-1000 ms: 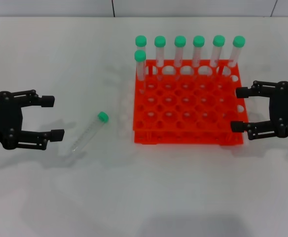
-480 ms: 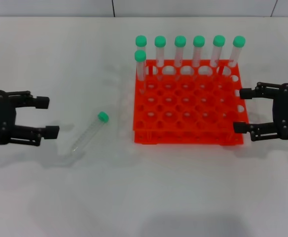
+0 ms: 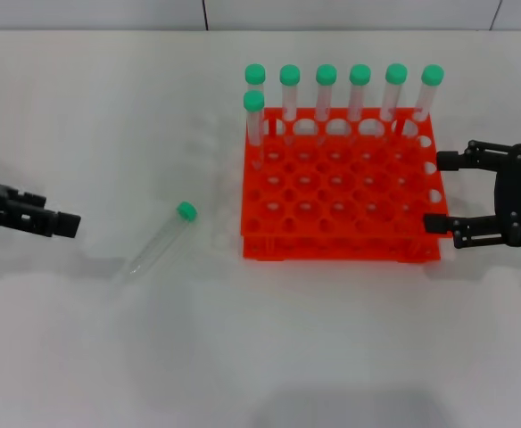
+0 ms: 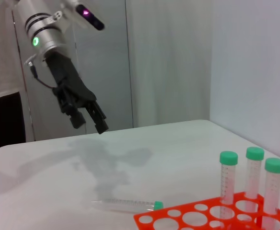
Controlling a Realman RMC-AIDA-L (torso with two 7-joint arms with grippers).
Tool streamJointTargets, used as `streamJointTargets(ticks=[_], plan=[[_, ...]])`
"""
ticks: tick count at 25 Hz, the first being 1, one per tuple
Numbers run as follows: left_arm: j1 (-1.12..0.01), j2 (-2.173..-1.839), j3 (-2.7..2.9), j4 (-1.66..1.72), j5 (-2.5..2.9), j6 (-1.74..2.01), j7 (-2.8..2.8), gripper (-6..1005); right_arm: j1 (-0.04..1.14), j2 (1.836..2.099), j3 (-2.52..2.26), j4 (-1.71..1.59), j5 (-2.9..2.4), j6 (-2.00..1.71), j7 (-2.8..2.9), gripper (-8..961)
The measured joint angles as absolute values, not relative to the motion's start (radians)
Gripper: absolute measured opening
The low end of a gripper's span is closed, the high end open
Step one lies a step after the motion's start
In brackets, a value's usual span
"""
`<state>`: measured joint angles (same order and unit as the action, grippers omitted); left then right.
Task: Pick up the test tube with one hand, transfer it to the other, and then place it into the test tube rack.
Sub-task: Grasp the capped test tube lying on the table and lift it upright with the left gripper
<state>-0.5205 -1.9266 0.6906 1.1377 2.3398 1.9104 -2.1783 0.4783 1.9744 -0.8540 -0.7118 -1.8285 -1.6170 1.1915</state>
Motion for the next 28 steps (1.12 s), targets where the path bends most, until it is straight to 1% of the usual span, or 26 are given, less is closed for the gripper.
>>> streamJointTargets(ticks=[3,5,8,12,14,15,16,21,24,28], plan=[[-0.574,-1.923,0.740,1.135,2.454,1.904,-2.279,887,0.478,1.974,-0.854,-0.712,-1.828,-1.617,1.187,870],[-0.600,-1.928,0.762,1.134,2.512,1.896,-2.320,887,0.478,1.974,-0.854,-0.712,-1.828,-1.617,1.186,870],[-0.635,-1.949,0.797,1.128,2.599,1.877,-2.365,887,0.481,1.974,-0.854,-0.712,-1.828,-1.617,1.184,870],[-0.661,-1.992,0.899,1.111,2.712,1.806,-2.431,887,0.482,1.974,-0.855,-0.712,-1.829,-1.617,1.172,870],[-0.677,-2.008,0.959,1.086,2.732,1.757,-2.463,887,0.480,1.975,-0.854,-0.712,-1.829,-1.617,1.169,870],[-0.677,-2.008,0.959,1.086,2.732,1.757,-2.463,887,0.480,1.975,-0.854,-0.712,-1.829,-1.617,1.169,870],[-0.690,-2.023,0.992,1.071,2.734,1.728,-2.483,887,0.479,1.974,-0.854,-0.712,-1.829,-1.617,1.169,870],[-0.713,-2.059,1.011,1.068,2.736,1.696,-2.501,888,0.478,1.974,-0.854,-0.712,-1.832,-1.617,1.169,870],[-0.721,-2.070,1.054,1.060,2.738,1.682,-2.526,888,0.477,1.974,-0.854,-0.712,-1.833,-1.617,1.169,870],[-0.723,-2.074,1.121,1.050,2.738,1.650,-2.567,888,0.470,1.974,-0.854,-0.712,-1.832,-1.617,1.168,870]])
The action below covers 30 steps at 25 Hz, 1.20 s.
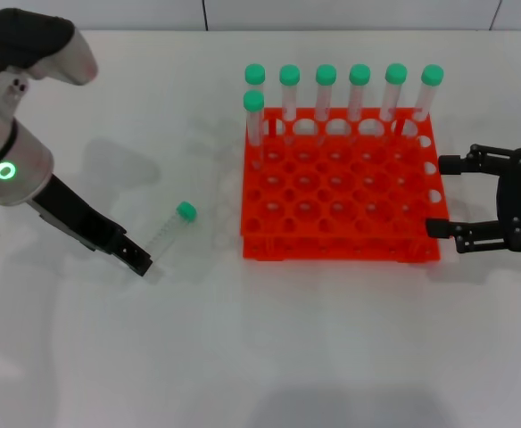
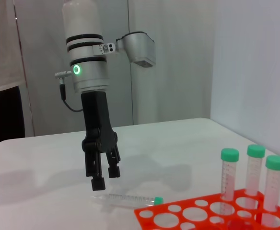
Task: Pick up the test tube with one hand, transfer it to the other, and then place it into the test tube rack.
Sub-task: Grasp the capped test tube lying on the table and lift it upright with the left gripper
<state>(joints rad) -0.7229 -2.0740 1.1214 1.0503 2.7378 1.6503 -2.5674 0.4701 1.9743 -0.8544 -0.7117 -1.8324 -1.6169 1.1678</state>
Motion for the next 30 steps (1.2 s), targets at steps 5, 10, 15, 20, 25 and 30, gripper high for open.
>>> streamJointTargets(ticks=[5,10,15,20,25,30], plan=[[-0.731,-2.076,1.148,1.017,2.740,1.609,-2.585,888,0.469,1.975,-0.854,-0.712,-1.833,-1.617,1.162,870],[-0.742,-2.079,1.183,0.996,2.736,1.577,-2.595,888,0.468,1.976,-0.854,-0.709,-1.833,-1.617,1.160,870],[-0.746,-2.081,1.207,0.991,2.734,1.569,-2.609,850,0.467,1.976,-0.854,-0.709,-1.832,-1.616,1.159,870],[-0.749,-2.082,1.248,0.985,2.733,1.560,-2.637,723,0.465,1.976,-0.854,-0.710,-1.831,-1.615,1.159,870],[-0.761,-2.083,1.273,0.967,2.724,1.542,-2.651,518,0.465,1.976,-0.854,-0.711,-1.830,-1.607,1.158,870],[-0.767,-2.083,1.303,0.966,2.722,1.538,-2.664,415,0.465,1.976,-0.854,-0.712,-1.830,-1.606,1.158,869]])
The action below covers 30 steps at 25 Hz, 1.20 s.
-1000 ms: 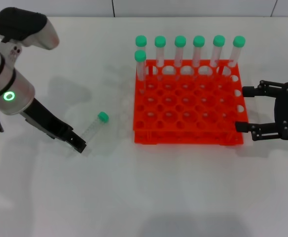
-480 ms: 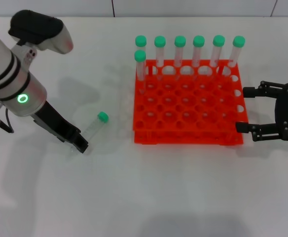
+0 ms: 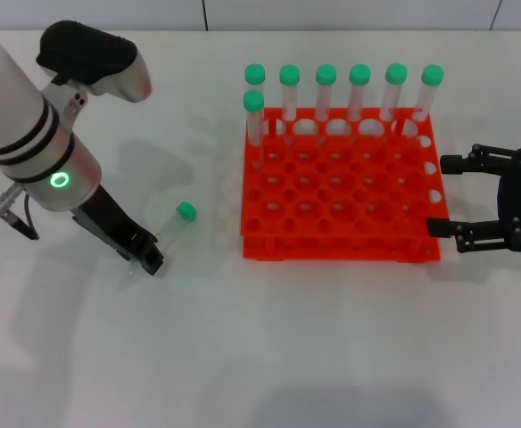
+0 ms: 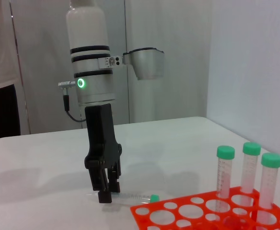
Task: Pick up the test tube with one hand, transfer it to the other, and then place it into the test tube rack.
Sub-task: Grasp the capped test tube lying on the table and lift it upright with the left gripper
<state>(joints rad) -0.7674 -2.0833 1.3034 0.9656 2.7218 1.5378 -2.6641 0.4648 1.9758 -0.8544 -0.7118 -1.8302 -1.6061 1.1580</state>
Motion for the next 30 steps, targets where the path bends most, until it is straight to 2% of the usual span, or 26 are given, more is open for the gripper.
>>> streamJointTargets(ticks=[5,11,18,24,30], plan=[[-0.773,-2.083,1.318,0.951,2.721,1.532,-2.672,407,0.466,1.976,-0.854,-0.712,-1.830,-1.606,1.158,869],[-0.777,-2.083,1.319,0.943,2.721,1.527,-2.670,348,0.468,1.976,-0.854,-0.712,-1.830,-1.603,1.160,869],[-0.780,-2.083,1.317,0.951,2.720,1.524,-2.665,221,0.470,1.975,-0.854,-0.712,-1.830,-1.594,1.163,869],[-0.745,-2.077,1.293,1.110,2.727,1.527,-2.673,195,0.466,1.970,-0.854,-0.712,-1.825,-1.595,1.167,869],[-0.654,-2.079,1.249,1.361,2.803,1.414,-2.665,200,0.460,1.966,-0.853,-0.712,-1.801,-1.605,1.169,869]])
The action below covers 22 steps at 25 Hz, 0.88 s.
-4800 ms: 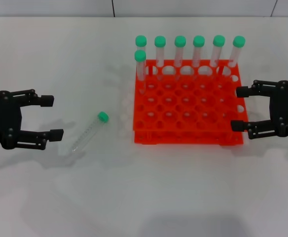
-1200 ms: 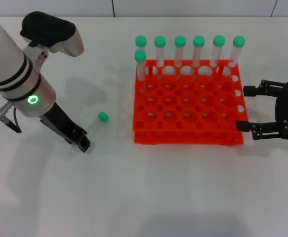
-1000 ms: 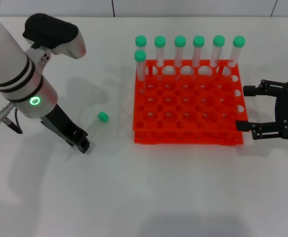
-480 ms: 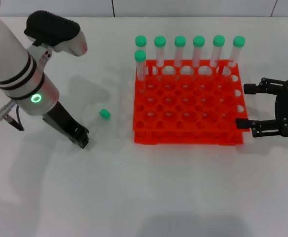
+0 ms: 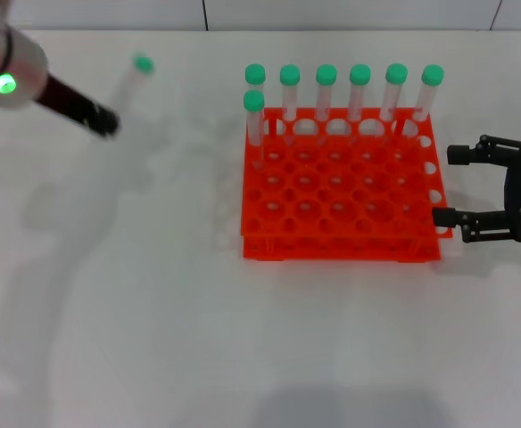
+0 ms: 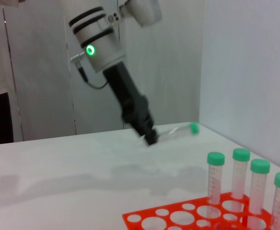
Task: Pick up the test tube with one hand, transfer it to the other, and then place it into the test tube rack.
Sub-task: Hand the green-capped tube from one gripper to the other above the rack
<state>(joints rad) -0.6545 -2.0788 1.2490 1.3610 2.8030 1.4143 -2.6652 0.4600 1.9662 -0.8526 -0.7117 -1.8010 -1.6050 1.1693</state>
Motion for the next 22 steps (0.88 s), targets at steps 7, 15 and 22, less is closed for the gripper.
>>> streamJointTargets(ticks=[7,15,22], plan=[[-0.560,-2.081,1.246,1.452,2.625,1.161,-2.513,205,0.456,1.967,-0.844,-0.712,-1.800,-1.610,1.178,869],[-0.517,-2.076,1.160,1.352,2.108,1.067,-2.100,212,0.455,1.975,-0.844,-0.712,-1.799,-1.610,1.181,869],[-0.617,-2.007,1.021,1.018,1.764,1.254,-1.825,217,0.462,1.976,-0.844,-0.712,-1.799,-1.606,1.181,869]])
